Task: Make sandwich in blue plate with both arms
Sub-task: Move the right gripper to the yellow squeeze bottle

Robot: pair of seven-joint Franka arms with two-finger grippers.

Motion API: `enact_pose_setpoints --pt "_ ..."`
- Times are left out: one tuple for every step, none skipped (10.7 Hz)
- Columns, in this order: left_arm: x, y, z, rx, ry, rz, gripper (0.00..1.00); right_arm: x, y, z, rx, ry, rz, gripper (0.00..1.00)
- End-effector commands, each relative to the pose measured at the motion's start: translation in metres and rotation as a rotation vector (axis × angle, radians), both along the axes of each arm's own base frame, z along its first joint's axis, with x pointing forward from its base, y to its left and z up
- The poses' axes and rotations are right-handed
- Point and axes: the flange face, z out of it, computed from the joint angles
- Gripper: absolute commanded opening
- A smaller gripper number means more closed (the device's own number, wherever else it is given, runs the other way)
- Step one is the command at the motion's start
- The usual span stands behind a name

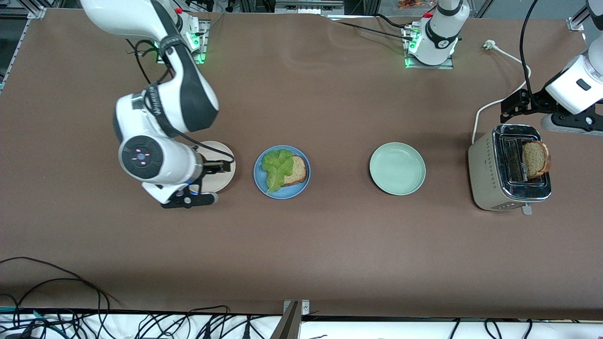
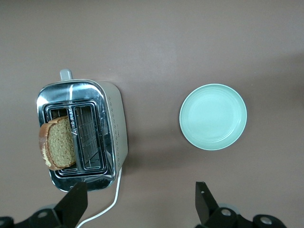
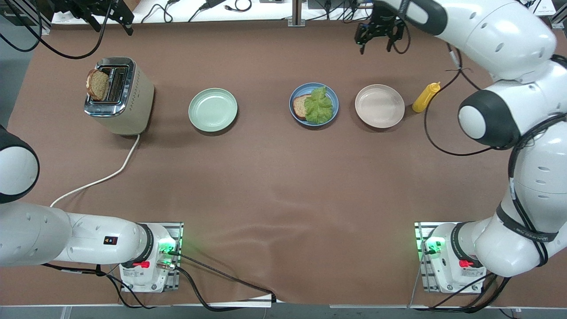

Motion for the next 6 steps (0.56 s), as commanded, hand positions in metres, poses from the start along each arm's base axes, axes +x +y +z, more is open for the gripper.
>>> enact_pose_setpoints --pt "-0.001 0.000 0.007 0.024 -0.010 -0.008 1.00 -0.020 -0.064 0.017 0.041 0.043 0.082 1.00" --pt "0.000 0.000 0.005 0.026 -0.007 -0.008 1.00 -0.030 -0.082 0.021 0.051 0.063 0.098 1.00" --pt "0.002 0.001 0.005 0.030 -0.022 -0.009 1.00 -0.037 -0.105 0.026 0.067 0.073 0.108 1.00" --pt "0.005 0.001 0.005 0.057 -0.032 -0.017 1.00 -0.040 -0.131 0.028 0.091 0.078 0.133 1.00" --pt "0.005 -0.006 0.005 0.066 -0.034 -0.037 1.00 -0.041 -0.152 0.033 0.116 0.074 0.164 1.00" --pt "0.004 -0.009 0.005 0.066 -0.034 -0.041 1.00 -0.044 -0.171 0.037 0.134 0.076 0.188 1.00"
